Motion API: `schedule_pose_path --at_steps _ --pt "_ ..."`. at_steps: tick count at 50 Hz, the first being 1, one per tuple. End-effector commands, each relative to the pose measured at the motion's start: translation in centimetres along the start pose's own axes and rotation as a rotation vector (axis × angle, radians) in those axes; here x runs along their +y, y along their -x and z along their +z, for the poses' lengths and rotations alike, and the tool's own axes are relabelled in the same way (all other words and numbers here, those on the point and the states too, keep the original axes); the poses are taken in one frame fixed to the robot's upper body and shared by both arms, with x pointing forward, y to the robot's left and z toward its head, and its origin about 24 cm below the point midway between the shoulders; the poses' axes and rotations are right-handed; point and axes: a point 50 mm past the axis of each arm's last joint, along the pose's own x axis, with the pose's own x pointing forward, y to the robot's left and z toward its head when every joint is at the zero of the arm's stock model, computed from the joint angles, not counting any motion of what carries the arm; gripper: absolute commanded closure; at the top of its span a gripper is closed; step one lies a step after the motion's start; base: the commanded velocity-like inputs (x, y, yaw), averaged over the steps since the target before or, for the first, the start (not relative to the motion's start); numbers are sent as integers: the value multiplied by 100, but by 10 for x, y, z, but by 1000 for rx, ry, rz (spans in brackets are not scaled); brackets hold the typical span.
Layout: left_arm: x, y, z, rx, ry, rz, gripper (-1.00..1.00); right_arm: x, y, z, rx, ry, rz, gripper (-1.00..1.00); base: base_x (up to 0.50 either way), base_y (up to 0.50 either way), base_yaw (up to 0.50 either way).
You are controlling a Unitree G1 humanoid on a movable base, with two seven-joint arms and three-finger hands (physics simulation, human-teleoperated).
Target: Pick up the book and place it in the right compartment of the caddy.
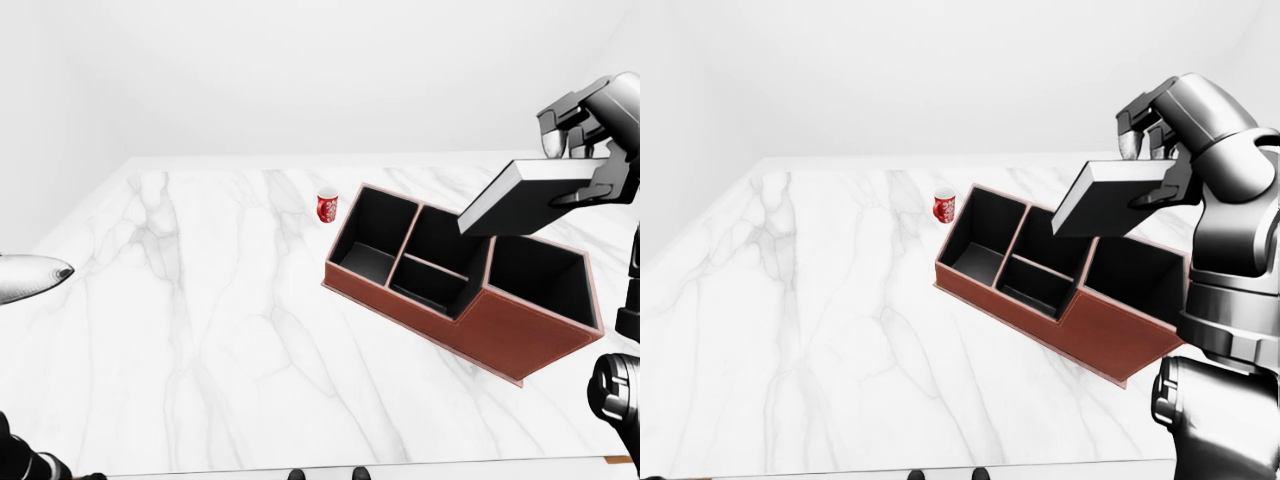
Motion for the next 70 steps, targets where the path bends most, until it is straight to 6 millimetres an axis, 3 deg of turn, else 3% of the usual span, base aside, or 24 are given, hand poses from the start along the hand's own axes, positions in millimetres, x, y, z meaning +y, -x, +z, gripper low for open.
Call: schedule_pose_path --at_steps 1,15,70 --pt "-1 1 -1 1 -8 -7 -100 -8 6 -17 60 6 -46 100 0 0 0" --pt "-3 1 -1 1 -15 -16 -100 -9 9 -36 127 -4 -57 100 0 0 0" --pt "-6 2 -2 -4 -41 -33 -100 -11 22 -77 246 14 -73 100 0 0 0"
